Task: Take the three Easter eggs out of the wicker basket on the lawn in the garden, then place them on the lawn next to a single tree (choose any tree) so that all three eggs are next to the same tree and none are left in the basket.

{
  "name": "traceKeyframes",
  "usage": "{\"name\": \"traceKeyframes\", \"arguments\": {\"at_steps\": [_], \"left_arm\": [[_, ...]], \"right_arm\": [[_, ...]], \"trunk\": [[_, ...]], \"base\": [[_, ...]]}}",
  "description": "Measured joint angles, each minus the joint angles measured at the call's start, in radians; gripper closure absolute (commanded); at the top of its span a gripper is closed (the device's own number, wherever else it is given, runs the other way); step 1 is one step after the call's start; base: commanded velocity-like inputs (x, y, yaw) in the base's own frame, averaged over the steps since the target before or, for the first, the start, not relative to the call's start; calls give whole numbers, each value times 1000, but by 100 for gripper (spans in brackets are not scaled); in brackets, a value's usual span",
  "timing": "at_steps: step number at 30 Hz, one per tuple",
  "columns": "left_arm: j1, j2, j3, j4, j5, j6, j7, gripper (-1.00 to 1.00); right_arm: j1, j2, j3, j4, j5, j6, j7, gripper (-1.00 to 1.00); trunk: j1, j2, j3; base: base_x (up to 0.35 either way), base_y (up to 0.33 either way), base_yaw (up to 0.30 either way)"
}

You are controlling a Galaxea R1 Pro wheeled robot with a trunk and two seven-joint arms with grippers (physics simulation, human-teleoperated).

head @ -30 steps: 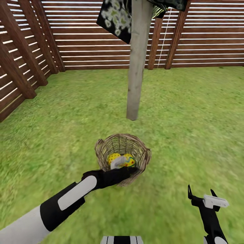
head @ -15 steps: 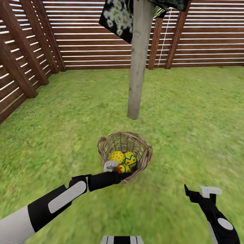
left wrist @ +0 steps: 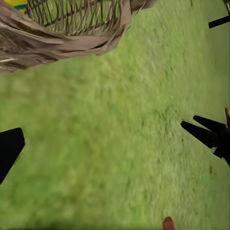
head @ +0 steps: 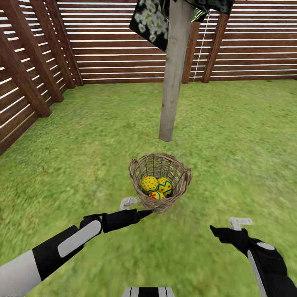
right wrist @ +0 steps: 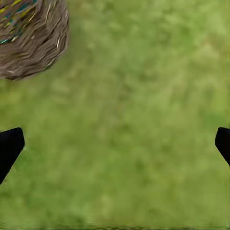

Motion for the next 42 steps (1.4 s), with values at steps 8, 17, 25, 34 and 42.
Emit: {"name": "traceKeyframes", "arguments": {"at_steps": [8, 17, 25, 34, 42], "left_arm": [[0, 6, 5, 66, 7, -1, 1, -100], [0, 6, 4, 73, 0, 3, 2, -100], [0, 6, 5, 112, 0, -4, 3, -100], [0, 3, 7, 210, -1, -24, 2, -100], [0, -2, 5, 232, -5, -47, 2, -100]], "right_arm": [[-109, 8, 134, -1, -3, 202, 103, -100], [-165, 6, 142, -1, -4, 340, 277, -100], [-184, 13, 141, -1, -17, 340, 281, -100], [-247, 9, 141, 4, -74, 338, 283, -100], [-312, 11, 141, 15, -73, 339, 280, -100]], "trunk": [[0, 0, 0], [0, 0, 0], [0, 0, 0], [0, 0, 0], [0, 0, 0]], "base": [[-2, 2, 0], [79, 152, 0], [49, 84, 0], [1, 184, 0], [10, 35, 0]]}}
